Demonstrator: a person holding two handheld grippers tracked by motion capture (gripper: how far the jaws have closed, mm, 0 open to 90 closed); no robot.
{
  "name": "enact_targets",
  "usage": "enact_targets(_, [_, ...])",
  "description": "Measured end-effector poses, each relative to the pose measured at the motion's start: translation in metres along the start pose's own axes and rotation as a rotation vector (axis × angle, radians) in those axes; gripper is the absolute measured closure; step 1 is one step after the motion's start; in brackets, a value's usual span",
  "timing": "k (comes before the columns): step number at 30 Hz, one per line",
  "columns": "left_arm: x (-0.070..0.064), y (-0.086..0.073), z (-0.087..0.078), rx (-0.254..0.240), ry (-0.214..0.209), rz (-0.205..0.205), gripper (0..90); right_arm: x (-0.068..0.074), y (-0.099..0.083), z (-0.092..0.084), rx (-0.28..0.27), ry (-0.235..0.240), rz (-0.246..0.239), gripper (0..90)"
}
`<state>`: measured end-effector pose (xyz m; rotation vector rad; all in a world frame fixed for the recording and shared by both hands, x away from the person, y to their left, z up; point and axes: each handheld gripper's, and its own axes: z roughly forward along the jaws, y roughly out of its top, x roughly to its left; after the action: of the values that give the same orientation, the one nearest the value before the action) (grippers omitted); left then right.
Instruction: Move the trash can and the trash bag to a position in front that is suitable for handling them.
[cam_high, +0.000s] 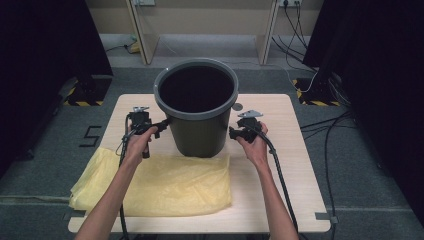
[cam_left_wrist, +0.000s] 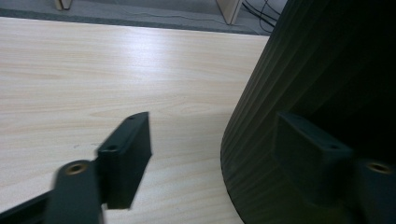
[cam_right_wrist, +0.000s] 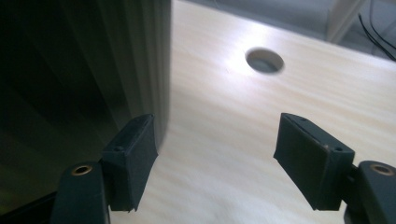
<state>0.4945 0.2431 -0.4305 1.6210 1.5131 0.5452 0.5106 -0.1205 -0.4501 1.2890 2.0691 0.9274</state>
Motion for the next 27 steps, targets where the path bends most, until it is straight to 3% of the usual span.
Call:
enact_targets(2, [0.004, -0.002, -0.006, -0.006, -0.002, 0.011, 23.6, 0.0, -0.002, -0.006, 0.019, 0.007, 0.006, 25.1])
enact_targets(3, [0.006, -0.004, -0.01, -0.009, -0.008, 0.013, 22.0, 0.006, -0.004, -0.016, 0.018, 0.059, -0.016, 20.0])
enact_targets(4, [0.009, -0.007, -0.014, -0.012, -0.013, 0.013, 22.0, 0.006, -0.004, -0.016, 0.018, 0.059, -0.016, 20.0])
enact_targets(6, [0.014, -0.013, -0.023, -0.014, -0.026, 0.011, 20.7, 0.017, -0.008, -0.027, 0.022, 0.117, -0.062, 15.7])
enact_targets(9, [0.02, -0.023, -0.038, -0.01, -0.05, 0.031, 18.1, 0.035, -0.015, -0.039, 0.051, 0.166, -0.129, 16.8])
enact_targets(12, [0.022, -0.032, -0.053, -0.003, -0.07, 0.05, 16.3, 0.044, -0.026, -0.045, 0.075, 0.233, -0.124, 18.1])
enact_targets(20, [0.023, -0.059, -0.084, 0.023, -0.129, 0.13, 15.5, 0.051, -0.051, -0.038, 0.134, 0.325, -0.112, 29.8])
enact_targets(27, [0.024, -0.081, -0.106, 0.022, -0.2, 0.142, 15.5, 0.06, -0.066, -0.026, 0.177, 0.327, -0.166, 35.3])
